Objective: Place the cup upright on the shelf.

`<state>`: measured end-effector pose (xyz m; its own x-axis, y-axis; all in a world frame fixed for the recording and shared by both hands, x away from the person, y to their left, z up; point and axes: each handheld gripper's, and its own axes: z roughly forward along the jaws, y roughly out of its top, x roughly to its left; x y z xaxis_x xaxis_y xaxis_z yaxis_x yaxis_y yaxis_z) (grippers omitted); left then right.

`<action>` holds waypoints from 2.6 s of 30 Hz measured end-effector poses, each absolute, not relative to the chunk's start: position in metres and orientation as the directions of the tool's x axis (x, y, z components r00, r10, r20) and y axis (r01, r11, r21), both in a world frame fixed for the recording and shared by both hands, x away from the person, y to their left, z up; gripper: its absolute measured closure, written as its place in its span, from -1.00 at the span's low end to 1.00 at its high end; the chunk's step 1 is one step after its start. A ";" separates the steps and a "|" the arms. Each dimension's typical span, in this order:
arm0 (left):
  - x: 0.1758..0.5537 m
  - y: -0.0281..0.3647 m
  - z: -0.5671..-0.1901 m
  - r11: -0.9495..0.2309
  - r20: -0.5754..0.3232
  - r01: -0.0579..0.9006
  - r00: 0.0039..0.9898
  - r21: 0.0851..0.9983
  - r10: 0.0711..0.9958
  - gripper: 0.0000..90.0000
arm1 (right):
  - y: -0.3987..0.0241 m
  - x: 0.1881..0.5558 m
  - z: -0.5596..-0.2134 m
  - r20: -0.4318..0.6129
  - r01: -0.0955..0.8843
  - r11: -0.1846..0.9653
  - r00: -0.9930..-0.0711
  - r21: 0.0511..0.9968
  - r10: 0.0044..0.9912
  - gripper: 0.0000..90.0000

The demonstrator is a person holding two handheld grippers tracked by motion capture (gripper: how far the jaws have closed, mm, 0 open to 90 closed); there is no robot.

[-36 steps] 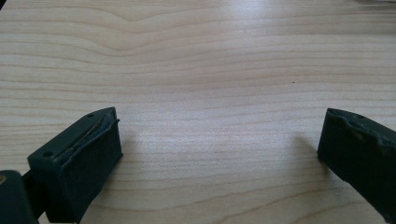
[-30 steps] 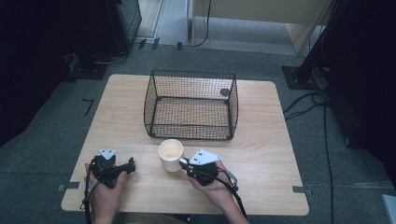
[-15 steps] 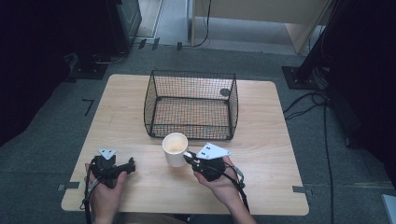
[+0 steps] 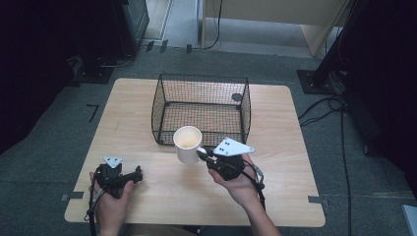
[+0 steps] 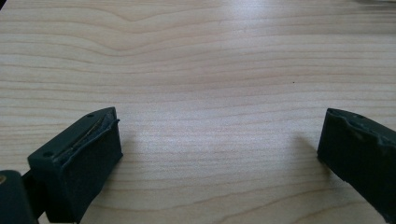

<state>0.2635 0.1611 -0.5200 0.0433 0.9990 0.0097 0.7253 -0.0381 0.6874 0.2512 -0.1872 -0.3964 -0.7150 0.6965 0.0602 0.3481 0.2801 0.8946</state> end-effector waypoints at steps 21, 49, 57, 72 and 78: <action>0.263 0.161 -0.520 -0.038 0.010 0.726 0.043 0.687 0.999 -1.00 | -0.215 0.292 -0.356 0.024 0.314 0.219 -0.619 0.924 0.785 0.79; 0.263 0.161 -0.520 -0.039 0.010 0.726 0.044 0.686 0.999 -1.00 | -0.216 0.367 -0.395 0.020 0.435 0.229 -0.498 0.871 0.867 0.79; 0.263 0.161 -0.520 -0.040 0.011 0.727 0.045 0.686 0.999 -1.00 | -0.215 0.384 -0.413 0.041 0.506 0.240 -0.482 0.828 0.875 0.79; 0.263 0.161 -0.520 -0.039 0.010 0.727 0.044 0.686 0.999 -1.00 | -0.217 0.396 -0.428 0.049 0.589 0.257 -0.452 0.766 0.891 0.79; 0.263 0.161 -0.520 -0.039 0.010 0.727 0.044 0.686 0.999 -1.00 | -0.218 0.397 -0.431 0.055 0.596 0.253 -0.449 0.762 0.892 0.78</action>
<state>0.2635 0.1611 -0.5199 0.0443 0.9990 0.0103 0.7266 -0.0393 0.6860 0.3966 -0.2179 -0.4309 -0.4490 0.8919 0.0549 0.5959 0.2531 0.7621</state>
